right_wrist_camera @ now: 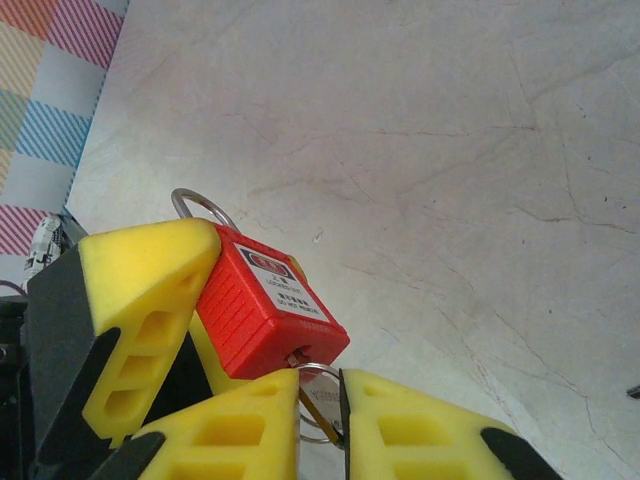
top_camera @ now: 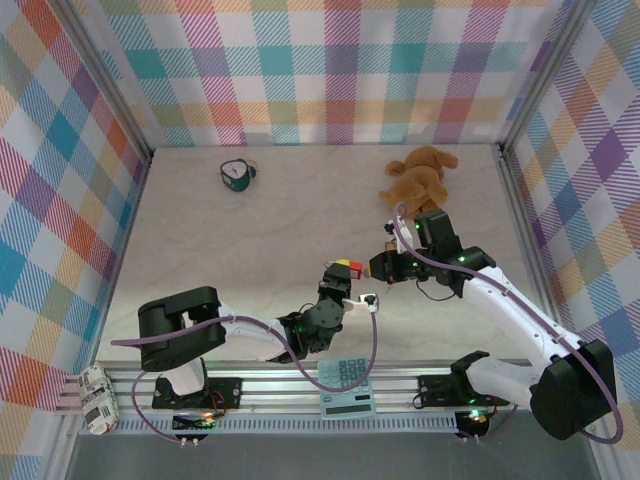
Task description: Unlock with the key
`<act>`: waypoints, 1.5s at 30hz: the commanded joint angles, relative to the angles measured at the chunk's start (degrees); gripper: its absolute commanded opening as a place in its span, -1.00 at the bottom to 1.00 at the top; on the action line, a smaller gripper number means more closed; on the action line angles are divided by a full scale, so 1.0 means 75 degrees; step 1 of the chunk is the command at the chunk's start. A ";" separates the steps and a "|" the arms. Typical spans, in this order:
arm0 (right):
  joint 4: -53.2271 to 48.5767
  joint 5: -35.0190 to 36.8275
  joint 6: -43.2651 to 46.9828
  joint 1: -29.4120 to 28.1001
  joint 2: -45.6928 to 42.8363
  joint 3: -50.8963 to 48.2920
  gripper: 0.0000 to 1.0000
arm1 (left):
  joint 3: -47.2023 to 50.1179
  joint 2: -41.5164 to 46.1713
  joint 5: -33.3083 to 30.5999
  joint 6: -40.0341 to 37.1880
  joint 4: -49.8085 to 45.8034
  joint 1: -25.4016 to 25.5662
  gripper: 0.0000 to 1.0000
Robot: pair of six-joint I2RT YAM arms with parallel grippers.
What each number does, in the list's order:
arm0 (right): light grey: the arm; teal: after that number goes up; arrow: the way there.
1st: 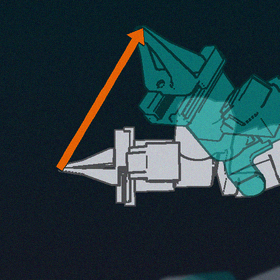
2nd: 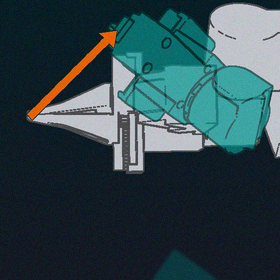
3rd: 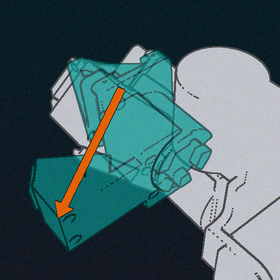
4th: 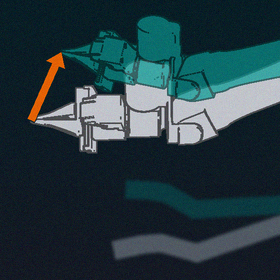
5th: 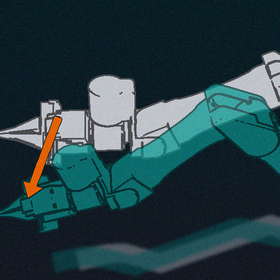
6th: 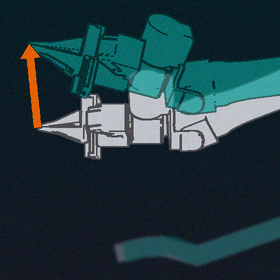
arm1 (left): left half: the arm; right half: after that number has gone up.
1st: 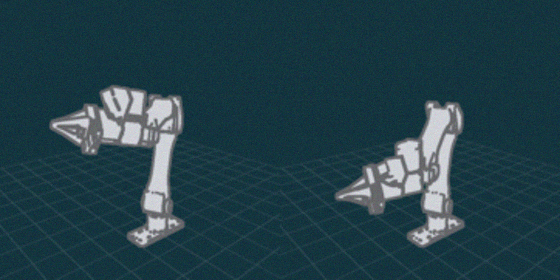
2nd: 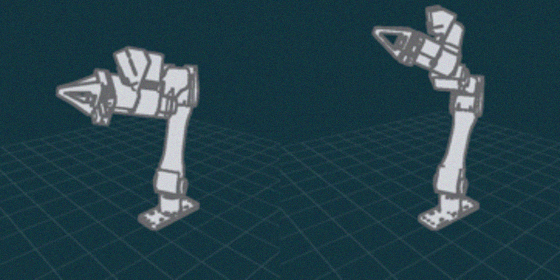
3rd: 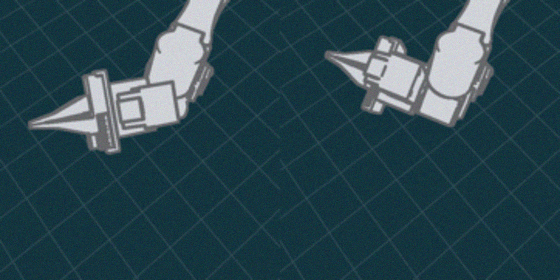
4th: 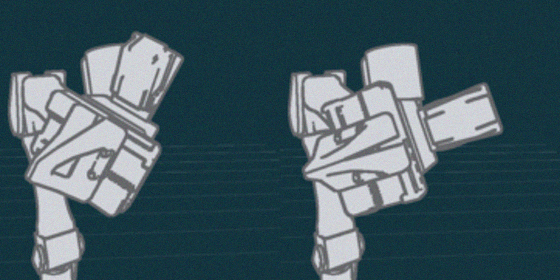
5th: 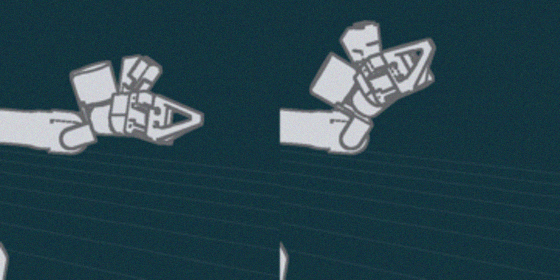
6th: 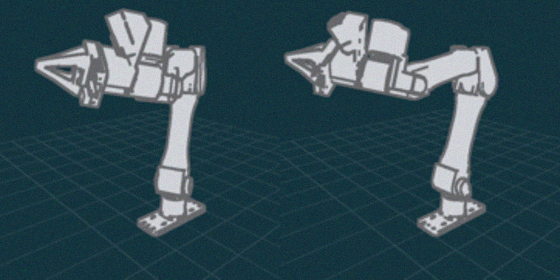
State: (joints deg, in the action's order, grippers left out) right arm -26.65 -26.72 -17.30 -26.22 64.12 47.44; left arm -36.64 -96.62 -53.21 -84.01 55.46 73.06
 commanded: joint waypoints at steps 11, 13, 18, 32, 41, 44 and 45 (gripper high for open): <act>0.0163 -0.0278 -0.0219 0.0005 -0.0117 -0.0326 -0.66 | -0.0051 0.0139 0.0137 -0.0402 0.1433 0.0068 -0.88; 0.0224 -0.0355 -0.0282 0.0003 -0.0123 -0.0341 -0.63 | -0.0048 0.0166 0.0143 -0.0426 0.1498 0.0068 -0.89; 0.0071 -0.0006 -0.0276 0.0023 -0.0304 -0.0185 -0.38 | -0.0026 0.0228 0.0128 -0.0342 0.1341 0.0066 -0.90; -0.0111 0.0288 -0.0015 0.0036 -0.0782 -0.0086 -0.28 | -0.0024 0.0242 0.0089 -0.0129 0.0936 0.0074 -0.92; 0.0136 -0.0129 0.0069 0.0037 -0.0434 -0.0048 -0.43 | -0.0103 0.0309 0.0112 -0.0119 0.0877 0.0070 -0.93; 0.0144 -0.0072 0.0118 0.0039 -0.0433 -0.0053 -0.46 | -0.0118 0.0346 0.0133 -0.0111 0.0847 0.0085 -0.94; 0.0133 -0.0021 0.0148 0.0032 -0.0443 -0.0055 -0.48 | -0.0129 0.0354 0.0141 -0.0098 0.0816 0.0088 -0.93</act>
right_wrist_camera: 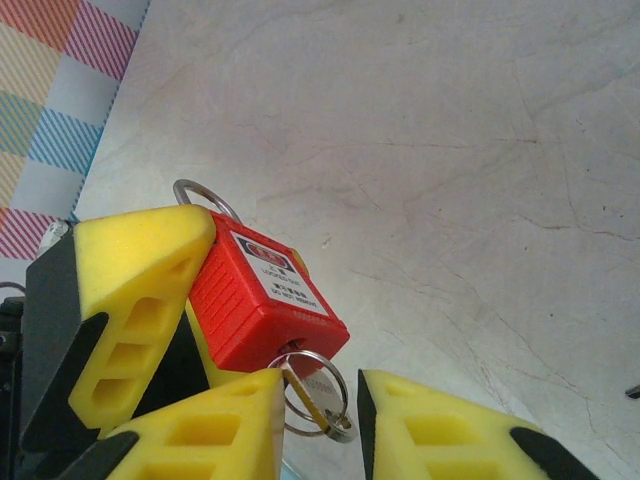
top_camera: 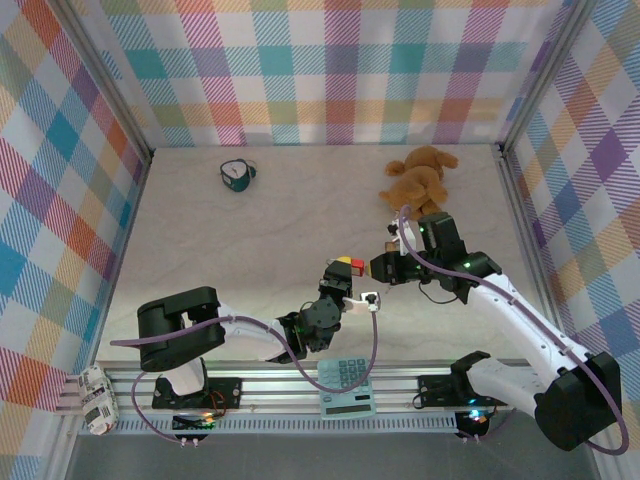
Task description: Unlock with the key
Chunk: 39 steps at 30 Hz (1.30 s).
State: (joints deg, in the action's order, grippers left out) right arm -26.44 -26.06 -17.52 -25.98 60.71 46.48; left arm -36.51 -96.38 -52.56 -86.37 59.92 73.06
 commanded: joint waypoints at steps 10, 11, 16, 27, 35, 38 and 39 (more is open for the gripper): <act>0.0469 -0.0564 -0.0084 0.0007 -0.0048 -0.0059 -0.67 | -0.0125 0.0319 0.0146 0.0215 0.0366 0.0153 -0.96; 0.0491 -0.0610 -0.0110 0.0006 -0.0073 -0.0074 -0.69 | -0.0107 0.0305 0.0146 0.0180 0.0428 0.0155 -0.96; 0.0128 -0.0595 -0.0424 0.0001 0.0048 -0.0019 -0.65 | -0.0006 0.0145 0.0234 -0.0252 0.1162 0.0170 -0.99; -0.0037 0.0137 -0.0755 0.0007 -0.0111 0.0025 -0.38 | 0.0006 -0.0002 0.0162 -0.0335 0.1157 0.0197 -1.00; -0.0597 0.0728 -0.0653 0.0018 -0.0294 0.0333 -0.21 | 0.0053 -0.0018 0.0100 -0.0269 0.1014 0.0278 -1.00; -0.0696 0.0835 -0.0620 0.0036 -0.0348 0.0411 -0.17 | 0.0040 -0.0098 0.0099 -0.0290 0.1064 0.0289 -1.00; -0.0699 0.0867 -0.0629 0.0036 -0.0360 0.0424 -0.16 | 0.0037 -0.0101 0.0095 -0.0288 0.1058 0.0290 -1.00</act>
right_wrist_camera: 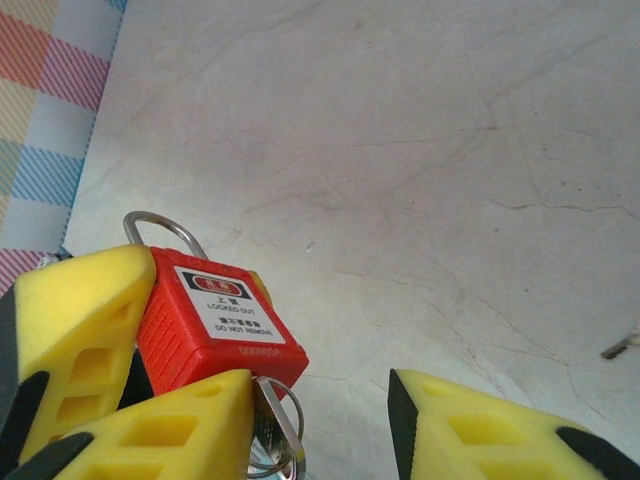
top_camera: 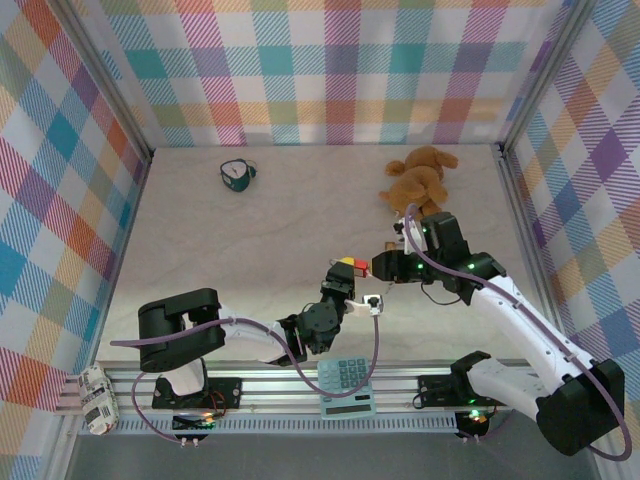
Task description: Unlock with the key
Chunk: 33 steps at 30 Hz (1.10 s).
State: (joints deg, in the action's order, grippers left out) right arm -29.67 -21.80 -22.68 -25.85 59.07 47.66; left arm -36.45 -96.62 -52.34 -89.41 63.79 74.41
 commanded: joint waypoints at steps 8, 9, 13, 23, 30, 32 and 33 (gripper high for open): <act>-0.0350 0.0461 0.0081 0.0013 -0.0021 0.0325 -0.14 | 0.0001 -0.0043 0.0076 0.0130 0.0456 0.0107 -1.00; -0.0362 0.0447 0.0111 0.0015 0.0015 0.0314 -0.14 | -0.0004 -0.0030 0.0077 0.0130 0.0446 0.0104 -1.00; -0.0392 0.0520 0.0164 0.0013 0.0046 0.0228 -0.15 | -0.0027 -0.0013 0.0076 0.0113 0.0430 0.0099 -1.00; -0.0317 0.0681 0.0193 0.0013 0.0268 0.0166 -0.15 | -0.0074 -0.0059 0.0152 0.0039 0.0552 0.0128 -1.00; -0.0495 0.0631 0.0206 0.0021 0.0202 0.0282 -0.14 | -0.0016 -0.0129 0.0118 0.0000 0.0660 0.0144 -1.00; -0.0592 0.0686 0.0143 0.0063 0.0047 0.0385 -0.14 | -0.0015 -0.0191 0.0092 0.0003 0.0690 0.0145 -1.00; -0.0652 0.0686 0.0062 0.0124 -0.0024 0.0452 -0.13 | -0.0015 -0.0238 0.0079 -0.0003 0.0723 0.0134 -1.00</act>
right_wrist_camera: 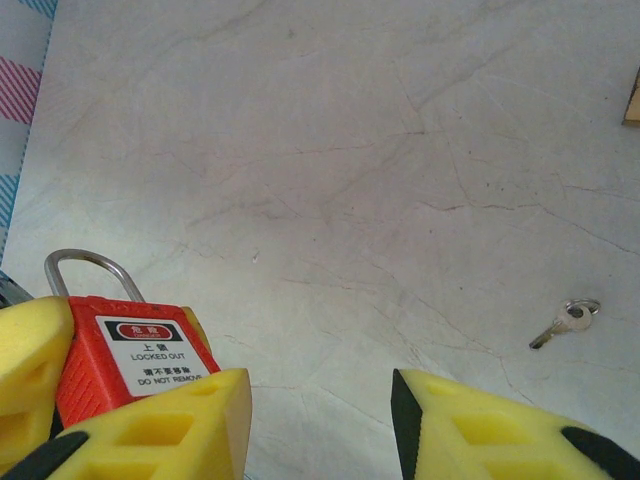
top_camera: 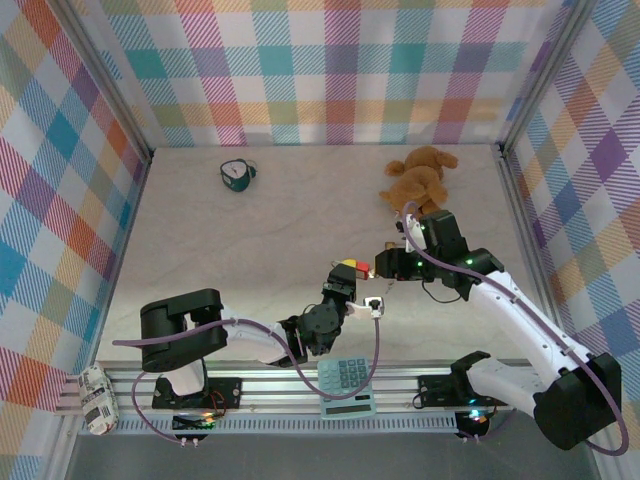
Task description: Unlock with the key
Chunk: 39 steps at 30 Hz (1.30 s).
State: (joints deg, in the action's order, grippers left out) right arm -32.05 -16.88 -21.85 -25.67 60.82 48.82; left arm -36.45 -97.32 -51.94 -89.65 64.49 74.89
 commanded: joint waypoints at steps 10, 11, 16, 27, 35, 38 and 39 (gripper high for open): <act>0.1498 -0.3044 -0.2933 0.1817 -0.0909 -0.0701 0.46 | -0.0334 -0.0816 -0.0049 -0.0486 0.1599 -0.0093 -1.00; 0.1819 -0.3240 -0.3275 0.1838 -0.0948 -0.0894 0.48 | -0.0391 -0.0823 -0.0035 -0.0490 0.1608 -0.0115 -1.00; 0.3081 -0.3719 -0.4470 0.1832 -0.0999 -0.1708 0.56 | -0.0704 -0.0981 0.0124 -0.0622 0.1636 -0.0224 -1.00; 0.4600 -0.3932 -0.5590 0.1829 -0.0927 -0.2523 0.42 | -0.1095 -0.1303 0.0279 -0.0773 0.1644 -0.0217 -1.00; 0.4798 -0.3942 -0.5821 0.1831 -0.0871 -0.2732 0.29 | -0.1223 -0.1385 0.0241 -0.0786 0.1644 -0.0224 -1.00; 0.5170 -0.3978 -0.6072 0.1823 -0.0838 -0.2897 0.15 | -0.1326 -0.1447 0.0221 -0.0785 0.1644 -0.0234 -1.00; 0.5272 -0.3994 -0.6143 0.1817 -0.0815 -0.2944 0.12 | -0.1362 -0.1478 0.0243 -0.0797 0.1644 -0.0228 -1.00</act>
State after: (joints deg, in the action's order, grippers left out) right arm 3.38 -45.34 -65.67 -11.97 54.33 28.05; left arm -44.51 -107.66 -50.61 -95.66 73.49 73.67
